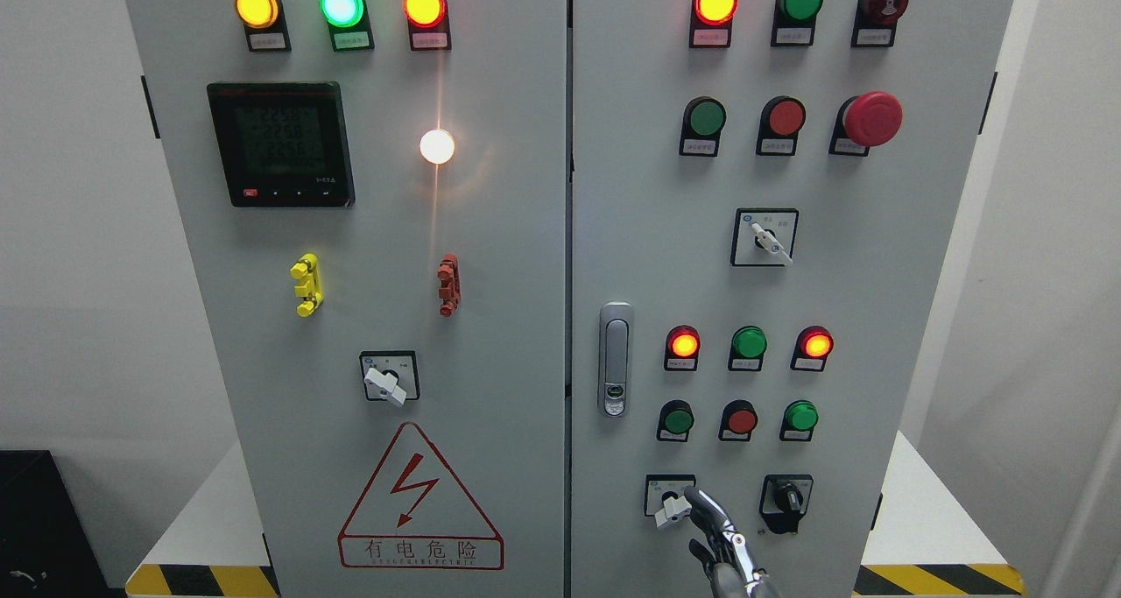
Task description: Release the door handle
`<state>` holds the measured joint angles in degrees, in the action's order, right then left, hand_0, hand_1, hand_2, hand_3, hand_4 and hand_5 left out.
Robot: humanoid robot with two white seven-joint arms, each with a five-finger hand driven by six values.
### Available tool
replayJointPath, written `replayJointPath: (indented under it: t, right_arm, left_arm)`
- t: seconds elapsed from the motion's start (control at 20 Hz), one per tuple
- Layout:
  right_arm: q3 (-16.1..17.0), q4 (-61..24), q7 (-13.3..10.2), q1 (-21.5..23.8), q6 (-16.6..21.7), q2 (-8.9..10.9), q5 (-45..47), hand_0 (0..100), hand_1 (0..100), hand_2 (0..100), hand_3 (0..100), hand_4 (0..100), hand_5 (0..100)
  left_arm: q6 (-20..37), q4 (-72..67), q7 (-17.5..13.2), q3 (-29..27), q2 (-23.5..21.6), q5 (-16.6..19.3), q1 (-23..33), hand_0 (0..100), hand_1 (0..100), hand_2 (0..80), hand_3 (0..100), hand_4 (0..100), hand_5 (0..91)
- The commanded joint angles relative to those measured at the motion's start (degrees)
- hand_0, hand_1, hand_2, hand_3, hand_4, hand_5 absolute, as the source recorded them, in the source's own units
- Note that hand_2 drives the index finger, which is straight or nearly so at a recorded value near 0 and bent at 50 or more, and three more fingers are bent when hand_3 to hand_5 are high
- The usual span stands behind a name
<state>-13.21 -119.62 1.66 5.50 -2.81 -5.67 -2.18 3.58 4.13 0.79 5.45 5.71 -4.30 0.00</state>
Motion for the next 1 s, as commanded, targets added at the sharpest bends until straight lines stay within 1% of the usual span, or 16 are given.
replayJointPath:
  t: [0.0, 0.4, 0.6, 0.7, 0.8, 0.95]
  right_arm:
    - [0.0, 0.0, 0.0, -0.3, 0.0, -0.04, 0.0, 34, 0, 0, 2, 0, 0]
    - [-0.1, 0.1, 0.0, -0.2, 0.0, -0.04, -0.1, 34, 0, 0, 2, 1, 0]
    - [0.0, 0.1, 0.0, -0.2, -1.0, -0.04, -0.1, 34, 0, 0, 3, 1, 0]
    - [0.0, 0.0, 0.0, -0.3, -1.6, -0.04, -0.1, 34, 0, 0, 5, 1, 0]
    - [0.0, 0.0, 0.0, -0.4, -1.8, -0.04, -0.1, 34, 0, 0, 8, 5, 0]
    - [0.0, 0.0, 0.0, -0.4, -1.9, -0.04, -0.1, 34, 0, 0, 9, 7, 0]
  left_arm:
    - [0.0, 0.0, 0.0, 0.0, 0.0, 0.1, 1.0, 12, 56, 0.0, 0, 0, 0.0]
    - [0.0, 0.0, 0.0, 0.0, 0.0, 0.0, 1.0, 12, 56, 0.0, 0, 0, 0.0]
    - [0.0, 0.0, 0.0, 0.0, 0.0, 0.1, 1.0, 12, 56, 0.0, 0, 0, 0.0]
    - [0.0, 0.0, 0.0, 0.0, 0.0, 0.0, 1.0, 12, 56, 0.0, 0, 0, 0.0]
    - [0.0, -0.1, 0.0, 0.0, 0.0, 0.0, 1.0, 12, 56, 0.0, 0, 0, 0.0]
    - [0.0, 0.0, 0.0, 0.0, 0.0, 0.1, 1.0, 12, 56, 0.0, 0, 0, 0.0]
